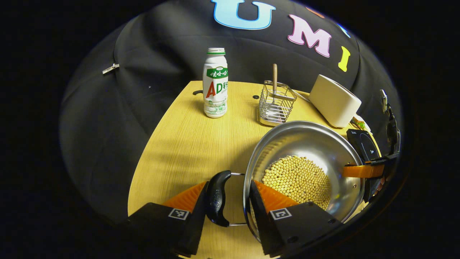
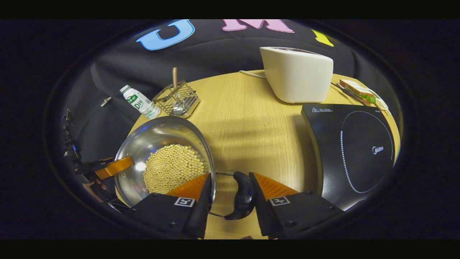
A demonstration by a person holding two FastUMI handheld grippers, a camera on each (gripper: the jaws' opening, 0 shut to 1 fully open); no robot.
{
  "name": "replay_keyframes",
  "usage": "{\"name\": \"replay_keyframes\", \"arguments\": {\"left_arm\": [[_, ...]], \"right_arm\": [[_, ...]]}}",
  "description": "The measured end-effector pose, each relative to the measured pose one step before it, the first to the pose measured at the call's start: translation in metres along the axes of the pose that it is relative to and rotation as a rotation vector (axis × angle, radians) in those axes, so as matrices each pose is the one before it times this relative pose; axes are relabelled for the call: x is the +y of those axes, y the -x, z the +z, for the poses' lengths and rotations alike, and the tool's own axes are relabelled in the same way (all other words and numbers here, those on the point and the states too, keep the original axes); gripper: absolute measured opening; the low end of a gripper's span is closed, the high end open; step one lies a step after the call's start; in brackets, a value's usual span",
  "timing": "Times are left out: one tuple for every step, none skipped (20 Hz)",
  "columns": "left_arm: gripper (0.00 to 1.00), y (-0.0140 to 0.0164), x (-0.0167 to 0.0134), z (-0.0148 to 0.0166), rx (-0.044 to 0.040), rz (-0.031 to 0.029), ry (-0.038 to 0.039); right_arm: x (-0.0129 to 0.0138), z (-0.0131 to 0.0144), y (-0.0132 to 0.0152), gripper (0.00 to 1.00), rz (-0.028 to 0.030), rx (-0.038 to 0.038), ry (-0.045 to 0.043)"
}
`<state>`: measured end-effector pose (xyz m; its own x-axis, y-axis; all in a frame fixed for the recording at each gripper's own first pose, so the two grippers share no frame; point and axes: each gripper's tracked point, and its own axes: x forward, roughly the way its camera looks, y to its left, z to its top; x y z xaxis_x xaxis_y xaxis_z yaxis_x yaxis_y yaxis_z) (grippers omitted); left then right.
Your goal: First push the handle of the pot to place it horizontally, then grasp the pot with both hands and set it on the induction cooktop.
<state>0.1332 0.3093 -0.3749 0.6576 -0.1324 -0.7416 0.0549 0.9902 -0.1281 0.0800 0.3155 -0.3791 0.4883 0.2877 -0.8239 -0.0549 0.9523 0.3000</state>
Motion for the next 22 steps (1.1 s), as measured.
{"name": "replay_keyframes", "arguments": {"left_arm": [[0.64,0.00095,-0.00024,-0.00249,0.01209,-0.0062,-0.00608],[0.63,0.00014,-0.00104,0.00037,0.00092,-0.00295,-0.00625],[0.6,-0.00021,-0.0005,-0.00125,0.00457,-0.0004,0.00394],[0.59,0.00089,-0.00101,-0.00084,0.00073,0.00407,0.01],[0.58,0.00205,-0.00169,0.00022,-0.00541,0.00381,0.01071],[0.58,0.00465,-0.00231,0.00177,-0.00692,0.00378,0.00442],[0.58,0.00947,-0.00483,-0.00131,0.0046,0.00367,0.00009],[0.58,0.00827,-0.00526,0.00182,0.00244,0.00332,-0.00483],[0.58,0.00759,-0.00355,0.00277,-0.0009,0.00283,-0.00226],[0.58,0.00937,-0.00653,0.00265,0.00072,0.00267,0.00088],[0.58,0.01539,-0.00836,-0.00131,0.00465,0.00469,-0.00349],[0.57,0.00899,-0.0077,0.00172,0.00458,0.00661,-0.00717],[0.57,0.00803,-0.00652,0.00066,0.00047,0.00585,-0.00646],[0.57,0.00642,-0.00793,0.0029,-0.00544,0.00219,-0.00275],[0.57,0.00586,-0.00925,0.00091,-0.00634,-0.00044,0.00552],[0.57,0.00357,-0.00902,0.00049,0.00084,-0.00192,0.0086],[0.57,0.0042,-0.00982,-0.00127,-0.00101,-0.00398,0.00805],[0.57,0.0037,-0.01068,-0.00067,0.00313,-0.00492,0.00947],[0.57,0.00349,-0.01016,-0.00037,0.00034,-0.00568,0.01135],[0.57,0.0012,-0.01078,0.00107,-0.0039,-0.00569,0.00779],[0.57,0.00491,-0.01276,-0.0001,-0.00476,-0.00349,-0.00051],[0.57,0.00314,-0.01119,0.00106,-0.00368,0.0004,-0.00168]], "right_arm": [[-0.00006,0.00033,0.00176,0.57,-0.00242,0.0072,0.00932],[-0.00049,0.00139,0.00166,0.56,-0.0034,-0.00251,0.02339],[-0.0013,0.00246,0.00128,0.56,-0.00556,-0.00652,0.01991],[0.00003,0.00062,0.00184,0.56,-0.00346,-0.00142,0.00578],[-0.00077,0.00071,0.00378,0.56,0.00087,0.00102,-0.00091],[-0.0012,0.00157,0.00543,0.56,0.00454,-0.0015,0.00687],[-0.00145,0.00247,0.00856,0.56,0.00581,0.0005,0.00948],[-0.00199,0.0021,0.0084,0.56,0.00489,-0.0046,0.00398],[-0.00253,0.00253,0.0091,0.56,0.00835,-0.00071,0.00315],[-0.00157,0.00206,0.00865,0.56,0.00929,-0.0016,0.00287],[-0.00378,-0.00075,0.00913,0.56,0.00813,0.01192,0.00102],[-0.00416,-0.00117,0.00854,0.56,0.00465,0.01067,-0.00277],[-0.00473,-0.00054,0.00872,0.56,0.00287,0.00938,-0.00489],[-0.00568,0.00134,0.00795,0.56,0.00267,0.00029,-0.00527],[-0.0067,0.00236,0.00694,0.56,0.00037,-0.00843,0.00013],[-0.00717,0.00163,0.00799,0.56,-0.00203,-0.0062,0.00473],[-0.00761,0.00064,0.00788,0.56,-0.00266,-0.0023,0.0088],[-0.00804,0.00116,0.00802,0.56,-0.00254,-0.00285,0.00749],[-0.00832,0.00208,0.00685,0.56,-0.00033,-0.008,0.00589],[-0.00899,0.00238,0.00701,0.56,-0.00085,-0.00767,0.00601],[-0.01,0.00192,0.00665,0.56,-0.00121,-0.0072,0.00351],[-0.00961,0.00216,0.00643,0.56,-0.00162,-0.00539,0.00112]]}}
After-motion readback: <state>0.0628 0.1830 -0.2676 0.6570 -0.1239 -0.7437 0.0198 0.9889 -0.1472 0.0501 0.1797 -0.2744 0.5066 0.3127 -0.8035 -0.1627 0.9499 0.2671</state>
